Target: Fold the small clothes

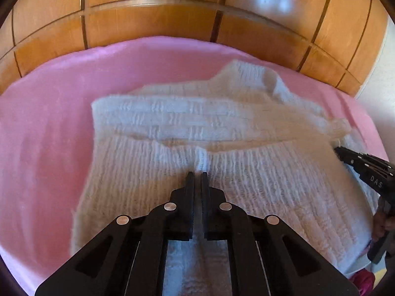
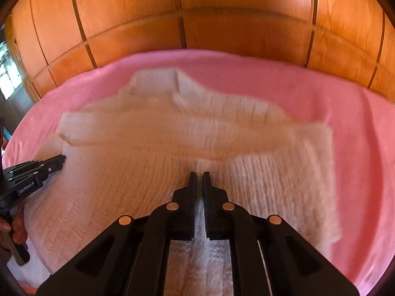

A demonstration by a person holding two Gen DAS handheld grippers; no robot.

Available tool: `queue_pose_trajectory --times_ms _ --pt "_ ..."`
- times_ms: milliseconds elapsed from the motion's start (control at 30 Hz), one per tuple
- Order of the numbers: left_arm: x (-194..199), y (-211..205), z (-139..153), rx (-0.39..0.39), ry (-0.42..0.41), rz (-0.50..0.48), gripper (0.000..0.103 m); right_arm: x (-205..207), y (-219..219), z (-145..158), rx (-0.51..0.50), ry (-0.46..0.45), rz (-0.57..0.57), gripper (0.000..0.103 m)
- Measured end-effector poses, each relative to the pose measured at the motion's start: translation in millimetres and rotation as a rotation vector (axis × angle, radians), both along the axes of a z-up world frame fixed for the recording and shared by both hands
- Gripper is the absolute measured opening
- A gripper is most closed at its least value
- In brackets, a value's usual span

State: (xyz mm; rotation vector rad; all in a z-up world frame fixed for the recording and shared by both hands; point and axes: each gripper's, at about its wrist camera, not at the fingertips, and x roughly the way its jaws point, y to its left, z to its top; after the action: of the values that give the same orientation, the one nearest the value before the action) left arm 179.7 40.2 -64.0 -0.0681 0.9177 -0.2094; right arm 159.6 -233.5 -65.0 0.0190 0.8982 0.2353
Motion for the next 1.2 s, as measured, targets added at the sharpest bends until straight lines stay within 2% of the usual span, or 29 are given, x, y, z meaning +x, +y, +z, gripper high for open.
queue_pose_trajectory --times_ms 67,133,200,267,300,333,400,467,500,533,700,733,767,800,833,867,900,1067,1200 --pt "-4.6 -3.5 4.3 0.033 -0.012 -0.016 0.004 -4.3 -3.7 3.1 0.023 -0.009 -0.007 0.009" --pt "-6.3 1.4 8.7 0.012 -0.003 -0.022 0.013 -5.7 -9.1 5.5 0.058 0.0 -0.006 0.016" --pt "-9.2 9.3 13.7 -0.005 -0.007 -0.021 0.023 -10.7 -15.5 10.2 0.094 0.0 0.001 0.033" --pt "-13.0 13.7 18.9 -0.003 -0.013 -0.014 0.027 -19.4 -23.3 17.7 0.125 -0.012 0.001 0.046" --pt "-17.2 20.1 23.3 -0.01 -0.019 -0.01 0.036 -25.2 -29.3 22.9 0.131 -0.025 -0.003 0.047" --pt "-21.5 23.7 27.7 -0.013 -0.03 -0.003 0.05 -26.3 -32.0 26.3 0.132 -0.03 -0.008 0.047" --pt "-30.6 34.0 37.2 -0.001 -0.074 0.019 0.059 -34.0 -48.6 32.8 0.138 -0.041 -0.035 0.049" --pt "-32.5 42.5 42.1 0.014 -0.085 0.022 0.064 -38.8 -63.1 36.1 0.118 -0.055 -0.067 0.053" --pt "-32.8 47.8 42.9 0.022 -0.09 0.025 0.071 -38.8 -71.7 36.6 0.103 -0.059 -0.088 0.054" --pt "-31.7 51.7 42.4 0.028 -0.093 0.028 0.075 -37.3 -77.0 35.6 0.096 -0.056 -0.103 0.054" --pt "-15.2 62.7 25.1 0.011 -0.001 -0.002 0.075 -20.4 -81.0 22.8 0.057 -0.016 -0.09 0.054" --pt "-11.4 63.1 20.2 0.017 0.012 -0.001 0.067 -17.3 -77.7 19.4 0.042 -0.009 -0.082 0.053" --pt "-8.2 62.7 15.5 0.013 0.024 -0.015 0.057 -13.7 -71.7 14.3 0.015 0.006 -0.07 0.044" --pt "-5.4 61.5 10.7 0.009 0.041 -0.032 0.037 -12.5 -65.5 9.3 -0.018 0.014 -0.059 0.028" --pt "-4.6 60.9 8.5 0.02 0.042 -0.028 0.027 -13.3 -61.8 7.8 -0.051 0.007 -0.05 0.023" --pt "-4.6 60.5 7.7 0.028 0.034 -0.026 0.021 -14.5 -57.8 6.6 -0.077 -0.007 -0.044 0.014" --pt "-5.7 60.7 8.4 0.019 0.024 -0.028 0.014 -16.8 -54.5 6.6 -0.101 -0.021 -0.043 0.009" --pt "-17.8 60.1 15.6 0.031 -0.033 -0.018 0.009 -28.4 -57.6 15.8 -0.11 -0.064 -0.082 0.007" --pt "-27.0 62.5 25.9 0.04 -0.061 0.002 0.009 -43.3 -61.1 41.4 -0.088 -0.123 -0.088 0.006"
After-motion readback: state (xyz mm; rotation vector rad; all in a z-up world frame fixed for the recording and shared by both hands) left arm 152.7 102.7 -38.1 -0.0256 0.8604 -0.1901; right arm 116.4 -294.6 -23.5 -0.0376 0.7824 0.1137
